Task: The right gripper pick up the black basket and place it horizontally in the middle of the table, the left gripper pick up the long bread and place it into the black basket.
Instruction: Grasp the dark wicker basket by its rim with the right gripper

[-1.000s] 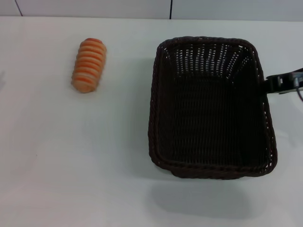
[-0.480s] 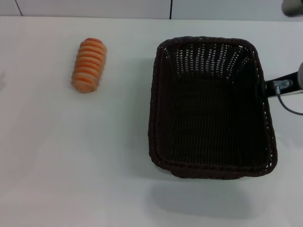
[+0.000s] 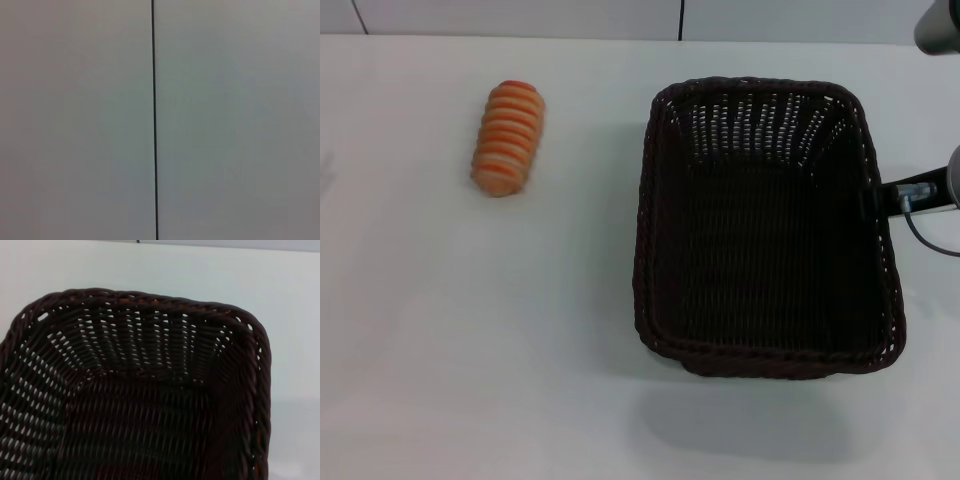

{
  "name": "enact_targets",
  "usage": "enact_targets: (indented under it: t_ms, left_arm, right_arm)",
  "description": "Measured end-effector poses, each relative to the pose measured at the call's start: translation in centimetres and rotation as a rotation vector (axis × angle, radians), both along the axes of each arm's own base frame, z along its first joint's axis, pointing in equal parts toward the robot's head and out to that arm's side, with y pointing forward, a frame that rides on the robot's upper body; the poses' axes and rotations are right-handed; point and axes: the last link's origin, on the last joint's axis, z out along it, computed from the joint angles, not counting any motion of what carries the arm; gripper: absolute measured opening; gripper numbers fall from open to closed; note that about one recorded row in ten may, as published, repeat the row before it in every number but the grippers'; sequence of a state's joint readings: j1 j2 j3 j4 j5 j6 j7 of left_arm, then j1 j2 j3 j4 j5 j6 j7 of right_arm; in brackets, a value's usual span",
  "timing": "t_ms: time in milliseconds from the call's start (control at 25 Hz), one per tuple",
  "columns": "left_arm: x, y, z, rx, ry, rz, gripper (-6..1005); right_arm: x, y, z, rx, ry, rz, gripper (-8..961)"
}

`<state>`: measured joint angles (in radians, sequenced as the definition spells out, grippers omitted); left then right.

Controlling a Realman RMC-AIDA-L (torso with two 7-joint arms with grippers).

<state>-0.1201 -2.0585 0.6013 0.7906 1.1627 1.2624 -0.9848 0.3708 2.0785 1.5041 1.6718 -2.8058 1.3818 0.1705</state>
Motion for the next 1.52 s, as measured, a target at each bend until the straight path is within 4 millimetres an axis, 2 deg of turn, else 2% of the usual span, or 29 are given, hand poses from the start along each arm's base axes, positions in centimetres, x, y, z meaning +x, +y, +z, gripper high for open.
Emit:
enact_targets:
  t_ms: [240, 680, 880, 1200, 1520]
  left_arm:
    - [-0.1, -0.1, 0.0, -0.002, 0.000, 0.004, 819]
    - [-0.1, -0.2, -0.1, -0.005, -0.001, 0.005, 819]
    - [-0.1, -0.2, -0.2, -0.008, -0.001, 0.005, 818]
    - [-0.1, -0.2, -0.1, -0.010, -0.006, 0.006, 818]
    - [0.0, -0.1, 0.0, -0.010, -0.016, 0.003, 817]
  right_arm:
    - [0.4, 0.3, -0.3, -0.003, 0.001, -0.003, 487]
    - [0.4, 0.5, -1.7, -0.044, -0.018, 0.051, 378]
    - [-0.2, 0.4, -2.2, -0.045, -0.020, 0.107, 182]
    - [-0.7, 0.5, -1.9, -0.064, -0.062, 0.217, 182]
    - [-1.8, 0.4, -0.3, -0.097, -0.125, 0.409, 181]
